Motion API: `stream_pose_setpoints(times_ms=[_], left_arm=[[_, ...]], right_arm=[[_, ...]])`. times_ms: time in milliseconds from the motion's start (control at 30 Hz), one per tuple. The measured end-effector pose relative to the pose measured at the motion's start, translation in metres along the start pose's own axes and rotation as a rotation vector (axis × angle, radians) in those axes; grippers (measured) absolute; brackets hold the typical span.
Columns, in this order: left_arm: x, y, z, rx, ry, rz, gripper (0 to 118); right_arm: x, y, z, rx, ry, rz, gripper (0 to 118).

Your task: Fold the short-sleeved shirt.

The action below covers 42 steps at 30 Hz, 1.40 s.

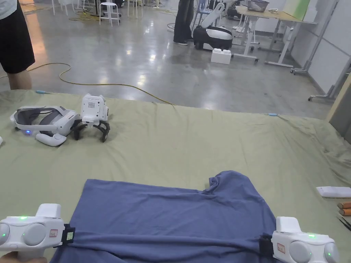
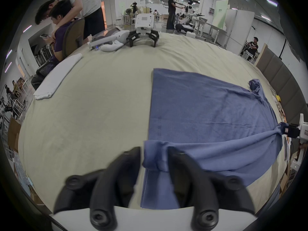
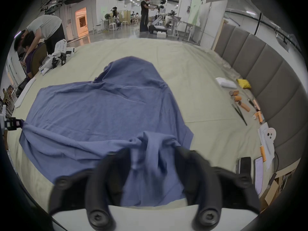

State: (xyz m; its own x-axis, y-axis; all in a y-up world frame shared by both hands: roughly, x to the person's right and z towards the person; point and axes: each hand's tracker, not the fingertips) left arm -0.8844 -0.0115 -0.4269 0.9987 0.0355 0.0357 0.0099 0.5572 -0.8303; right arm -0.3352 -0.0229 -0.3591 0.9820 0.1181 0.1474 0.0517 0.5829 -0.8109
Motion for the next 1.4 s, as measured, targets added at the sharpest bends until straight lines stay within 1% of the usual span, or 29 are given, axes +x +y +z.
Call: stream_pose_setpoints(times_ms=[33, 67, 100, 133, 233, 267, 333, 400, 433, 467, 500, 533, 567, 600, 633, 667, 700, 733, 867, 967, 1000, 1067, 1133, 1167, 1233, 1267, 1333, 1367, 1400], left_arm=[[0.001, -0.002, 0.008, 0.022, 0.000, -0.001, 44], [0.002, -0.002, 0.019, 0.065, -0.017, -0.008, 59], [0.004, -0.003, 0.027, 0.092, -0.031, -0.019, 70], [0.009, -0.006, 0.039, 0.123, -0.045, -0.034, 74], [0.019, -0.012, 0.069, 0.237, -0.076, -0.046, 74], [0.026, -0.015, 0.081, 0.290, -0.089, -0.044, 73], [0.033, -0.019, 0.097, 0.388, -0.103, -0.055, 69], [0.046, -0.025, 0.117, 0.484, -0.090, -0.069, 58], [0.053, -0.029, 0.127, 0.531, -0.077, -0.073, 50], [0.055, -0.032, 0.132, 0.577, -0.059, -0.081, 46], [0.059, -0.035, 0.139, 0.607, -0.037, -0.091, 42], [0.063, -0.038, 0.146, 0.630, -0.010, -0.100, 36], [0.063, -0.042, 0.148, 0.655, -0.002, -0.091, 28], [0.059, -0.044, 0.145, 0.673, 0.001, -0.075, 19], [0.059, -0.048, 0.149, 0.703, -0.009, -0.069, 7], [0.059, -0.052, 0.153, 0.714, -0.008, -0.078, 2], [0.060, -0.054, 0.156, 0.720, 0.003, -0.077, 0], [0.056, -0.057, 0.151, 0.725, 0.008, -0.075, 0], [0.048, -0.065, 0.155, 0.721, -0.012, -0.066, 0], [0.034, -0.068, 0.150, 0.691, -0.004, -0.058, 0], [0.031, -0.070, 0.144, 0.656, 0.008, -0.053, 0], [0.012, -0.068, 0.127, 0.487, -0.020, -0.083, 0], [0.002, -0.071, 0.108, 0.392, 0.022, -0.085, 0], [-0.009, -0.071, 0.097, 0.352, 0.003, -0.075, 0], [-0.029, -0.068, 0.073, 0.242, -0.029, -0.015, 0], [-0.039, -0.066, 0.060, 0.220, -0.035, 0.027, 0], [-0.056, -0.060, 0.037, 0.135, -0.046, 0.066, 0], [-0.062, -0.056, 0.025, 0.100, -0.027, 0.085, 3], [-0.045, -0.056, 0.030, 0.067, -0.032, 0.083, 9]], right_arm=[[-0.006, -0.003, 0.008, 0.029, -0.028, 0.013, 67], [-0.009, -0.007, 0.016, 0.076, -0.056, 0.031, 73], [-0.013, -0.011, 0.023, 0.122, -0.063, 0.035, 73], [-0.016, -0.015, 0.033, 0.174, -0.054, 0.035, 73], [-0.032, -0.021, 0.064, 0.323, 0.001, -0.026, 73], [-0.038, -0.023, 0.076, 0.390, 0.017, -0.059, 73], [-0.051, -0.024, 0.101, 0.501, 0.031, -0.092, 73], [-0.061, -0.027, 0.123, 0.614, 0.031, -0.115, 73], [-0.070, -0.027, 0.135, 0.656, 0.021, -0.113, 72], [-0.075, -0.030, 0.146, 0.708, -0.005, -0.090, 71], [-0.080, -0.032, 0.154, 0.746, -0.028, -0.075, 65], [-0.084, -0.035, 0.164, 0.778, -0.044, -0.070, 51], [-0.088, -0.036, 0.170, 0.823, -0.034, -0.072, 37], [-0.090, -0.038, 0.177, 0.851, -0.027, -0.080, 21], [-0.092, -0.039, 0.184, 0.865, -0.022, -0.087, 5], [-0.095, -0.041, 0.190, 0.878, -0.020, -0.087, 4], [-0.096, -0.041, 0.194, 0.902, -0.030, -0.083, 3], [-0.099, -0.043, 0.198, 0.923, -0.019, -0.075, 0], [-0.107, -0.043, 0.206, 0.936, -0.034, -0.035, 0], [-0.107, -0.044, 0.204, 0.937, -0.019, -0.038, 0], [-0.107, -0.044, 0.203, 0.930, -0.017, -0.034, 0], [-0.107, -0.045, 0.199, 0.914, -0.004, -0.039, 0], [-0.107, -0.046, 0.194, 0.886, 0.003, -0.033, 0], [-0.107, -0.047, 0.191, 0.880, 0.006, -0.030, 0], [-0.107, -0.050, 0.184, 0.859, 0.001, -0.010, 0], [-0.107, -0.052, 0.181, 0.848, -0.002, -0.003, 0], [-0.107, -0.054, 0.176, 0.831, -0.002, 0.003, 0], [-0.107, -0.055, 0.178, 0.818, 0.000, 0.005, 0], [-0.106, -0.056, 0.176, 0.809, 0.004, 0.005, 0]])
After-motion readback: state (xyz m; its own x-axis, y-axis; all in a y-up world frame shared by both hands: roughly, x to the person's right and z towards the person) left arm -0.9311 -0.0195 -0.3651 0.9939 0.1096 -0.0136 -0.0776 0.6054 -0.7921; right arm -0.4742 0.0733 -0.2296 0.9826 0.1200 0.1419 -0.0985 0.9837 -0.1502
